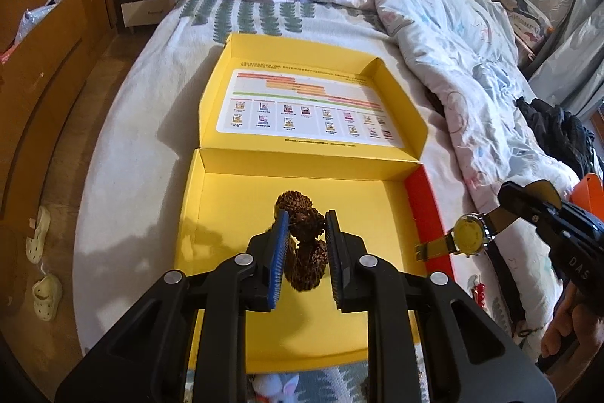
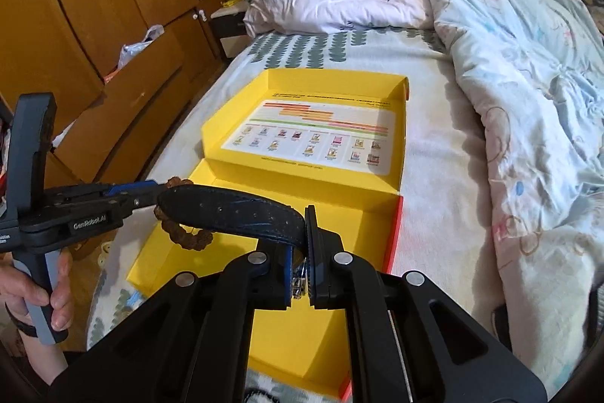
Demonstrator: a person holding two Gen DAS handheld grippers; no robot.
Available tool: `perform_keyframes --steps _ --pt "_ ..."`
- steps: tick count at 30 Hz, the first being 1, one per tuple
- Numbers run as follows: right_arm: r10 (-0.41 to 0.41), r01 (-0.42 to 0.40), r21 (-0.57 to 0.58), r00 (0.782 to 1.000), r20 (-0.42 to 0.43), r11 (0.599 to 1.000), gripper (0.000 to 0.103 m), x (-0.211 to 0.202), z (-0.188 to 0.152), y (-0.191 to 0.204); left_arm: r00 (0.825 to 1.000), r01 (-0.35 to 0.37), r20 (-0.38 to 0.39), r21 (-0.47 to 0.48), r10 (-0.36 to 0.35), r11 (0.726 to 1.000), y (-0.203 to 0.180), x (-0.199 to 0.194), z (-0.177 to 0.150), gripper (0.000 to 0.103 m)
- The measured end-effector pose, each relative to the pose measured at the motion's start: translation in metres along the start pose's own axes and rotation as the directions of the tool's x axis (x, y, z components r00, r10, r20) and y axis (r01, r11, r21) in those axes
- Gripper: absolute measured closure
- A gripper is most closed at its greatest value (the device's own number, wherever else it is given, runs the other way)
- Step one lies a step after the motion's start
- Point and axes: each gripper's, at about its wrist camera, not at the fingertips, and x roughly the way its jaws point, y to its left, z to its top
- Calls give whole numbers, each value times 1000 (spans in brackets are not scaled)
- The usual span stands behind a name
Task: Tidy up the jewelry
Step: 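Lift rudraksha bracelet with left tool while right tool carries watch out over bedspread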
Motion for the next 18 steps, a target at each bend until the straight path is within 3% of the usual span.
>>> perform_keyframes --steps 9,18 --pt "-29 29 -1 999 40 1000 97 -69 -22 14 998 -10 56 41 8 999 -12 -64 -31 83" --pt "-50 44 104 997 56 994 96 -110 -81 -9 997 -19 69 -8 20 1000 15 -104 -77 83"
